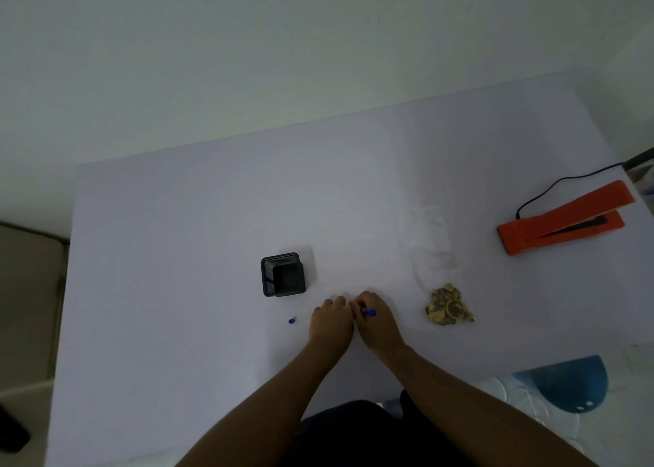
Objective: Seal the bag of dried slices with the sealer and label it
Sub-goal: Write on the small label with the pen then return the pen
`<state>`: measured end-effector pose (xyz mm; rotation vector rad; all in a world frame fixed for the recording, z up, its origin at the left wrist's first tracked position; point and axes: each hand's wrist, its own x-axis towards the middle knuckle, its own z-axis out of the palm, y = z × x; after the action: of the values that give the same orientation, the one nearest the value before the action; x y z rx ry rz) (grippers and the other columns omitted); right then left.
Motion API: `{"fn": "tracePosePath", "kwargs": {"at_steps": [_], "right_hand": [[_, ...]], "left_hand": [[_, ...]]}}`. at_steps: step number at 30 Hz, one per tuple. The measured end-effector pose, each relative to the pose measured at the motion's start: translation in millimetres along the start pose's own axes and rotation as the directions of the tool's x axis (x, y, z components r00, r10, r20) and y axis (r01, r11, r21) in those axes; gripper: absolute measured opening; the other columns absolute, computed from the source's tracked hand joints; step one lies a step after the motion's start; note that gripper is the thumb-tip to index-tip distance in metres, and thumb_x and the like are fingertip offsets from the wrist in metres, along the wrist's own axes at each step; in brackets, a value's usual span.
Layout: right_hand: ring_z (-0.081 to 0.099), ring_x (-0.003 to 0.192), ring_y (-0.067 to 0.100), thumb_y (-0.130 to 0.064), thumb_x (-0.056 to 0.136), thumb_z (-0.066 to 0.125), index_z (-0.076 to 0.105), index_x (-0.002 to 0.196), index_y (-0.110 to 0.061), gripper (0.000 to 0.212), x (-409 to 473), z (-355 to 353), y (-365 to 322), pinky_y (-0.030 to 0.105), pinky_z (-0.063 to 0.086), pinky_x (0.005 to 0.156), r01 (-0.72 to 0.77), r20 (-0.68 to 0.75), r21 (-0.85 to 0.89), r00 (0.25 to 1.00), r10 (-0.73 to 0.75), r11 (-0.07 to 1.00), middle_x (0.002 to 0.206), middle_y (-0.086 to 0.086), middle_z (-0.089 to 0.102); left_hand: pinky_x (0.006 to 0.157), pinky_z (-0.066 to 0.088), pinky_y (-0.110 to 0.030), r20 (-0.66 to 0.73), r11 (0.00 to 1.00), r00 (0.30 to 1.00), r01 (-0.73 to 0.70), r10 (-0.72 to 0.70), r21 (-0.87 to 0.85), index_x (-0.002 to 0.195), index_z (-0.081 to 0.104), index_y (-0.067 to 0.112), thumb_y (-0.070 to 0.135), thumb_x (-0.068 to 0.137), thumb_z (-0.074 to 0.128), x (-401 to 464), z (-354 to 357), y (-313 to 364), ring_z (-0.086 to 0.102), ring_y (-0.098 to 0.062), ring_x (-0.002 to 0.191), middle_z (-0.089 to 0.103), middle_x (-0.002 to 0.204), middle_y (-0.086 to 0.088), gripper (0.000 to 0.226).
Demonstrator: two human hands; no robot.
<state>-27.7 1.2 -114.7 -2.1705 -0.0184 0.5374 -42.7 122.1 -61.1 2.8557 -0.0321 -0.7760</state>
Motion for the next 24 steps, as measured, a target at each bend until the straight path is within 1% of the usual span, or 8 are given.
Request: {"fn": "tracePosePath", "kwargs": {"at_steps": [2,8,10,13,15,18,21,24], "right_hand": [[0.055,0.075,0.016,-0.019,0.099,0.052,0.054,0.081,-0.013,0.019,-0.5,-0.2,0.6,0.024,0.044,0.066,-0.009,-0.008,0.005,1.0,0.009,1.0,0.081,0.001,0.056],[0.054,0.075,0.016,-0.019,0.099,0.053,0.052,0.079,-0.016,0.02,-1.2,-1.5,-0.5,0.02,0.039,0.065,-0.007,-0.023,-0.002,1.0,0.007,1.0,0.08,-0.001,0.054],[0.053,0.073,0.015,-0.018,0.1,0.053,0.053,0.079,-0.015,0.021,-1.7,-1.2,-0.5,0.017,0.038,0.064,0.007,-0.015,-0.008,1.0,-0.007,1.0,0.079,-0.001,0.054],[0.053,0.072,0.013,-0.018,0.099,0.053,0.053,0.079,-0.015,0.021,-2.2,-2.2,-0.1,0.017,0.037,0.064,-0.005,-0.027,-0.004,1.0,0.005,1.0,0.079,-0.001,0.054],[0.053,0.073,0.014,-0.018,0.1,0.053,0.052,0.079,-0.016,0.021,-2.7,-2.2,0.6,0.018,0.038,0.065,-0.011,-0.024,0.001,1.0,0.011,1.0,0.08,-0.001,0.054],[0.054,0.074,0.016,-0.018,0.099,0.053,0.054,0.08,-0.014,0.02,-3.1,-2.2,0.5,0.022,0.041,0.065,-0.021,-0.029,0.005,0.999,0.021,1.0,0.08,0.001,0.055],[0.055,0.074,0.019,-0.019,0.1,0.052,0.053,0.079,-0.014,0.021,-3.6,-0.4,2.2,0.029,0.046,0.066,-0.012,-0.027,0.001,1.0,0.012,1.0,0.079,0.002,0.056],[0.055,0.073,0.021,-0.018,0.1,0.051,0.052,0.079,-0.014,0.022,-4.1,-1.1,1.3,0.033,0.047,0.067,-0.023,-0.029,0.002,0.999,0.023,1.0,0.078,0.003,0.055]], "left_hand": [[0.085,0.051,-0.034,0.001,1.0,1.0,-0.003,0.003,0.008,0.109,0.062,0.009,0.014,0.098,0.05,-0.2,0.1,0.0,0.057,-0.023,0.101,0.057,0.113,-0.009,0.017],[0.086,0.051,-0.035,0.006,1.0,1.0,-0.006,0.006,0.016,0.109,0.062,0.01,0.015,0.098,0.05,0.4,0.1,0.2,0.057,-0.023,0.102,0.057,0.114,-0.008,0.017],[0.086,0.051,-0.034,0.008,1.0,1.0,-0.002,0.002,0.017,0.108,0.062,0.01,0.014,0.098,0.05,0.4,-0.1,-0.1,0.057,-0.022,0.1,0.057,0.113,-0.008,0.016],[0.085,0.052,-0.034,0.01,1.0,1.0,-0.001,0.001,0.01,0.105,0.064,0.011,0.013,0.097,0.05,0.2,-0.4,0.0,0.057,-0.022,0.099,0.057,0.112,-0.007,0.016],[0.084,0.052,-0.034,0.012,1.0,1.0,-0.001,0.0,0.008,0.104,0.064,0.011,0.014,0.097,0.051,-0.1,-0.8,0.2,0.057,-0.022,0.098,0.057,0.111,-0.007,0.015],[0.085,0.051,-0.034,0.011,1.0,1.0,0.001,-0.001,0.007,0.105,0.064,0.011,0.015,0.098,0.05,0.2,-0.5,0.5,0.057,-0.022,0.099,0.057,0.111,-0.007,0.016],[0.085,0.051,-0.034,0.016,1.0,1.0,0.002,-0.002,0.01,0.104,0.064,0.011,0.015,0.098,0.05,0.7,-1.2,0.8,0.057,-0.023,0.1,0.057,0.11,-0.007,0.016],[0.085,0.051,-0.034,0.017,1.0,1.0,0.006,-0.006,0.016,0.104,0.064,0.011,0.014,0.098,0.05,0.4,-2.3,1.2,0.057,-0.023,0.099,0.057,0.11,-0.007,0.016]]}}
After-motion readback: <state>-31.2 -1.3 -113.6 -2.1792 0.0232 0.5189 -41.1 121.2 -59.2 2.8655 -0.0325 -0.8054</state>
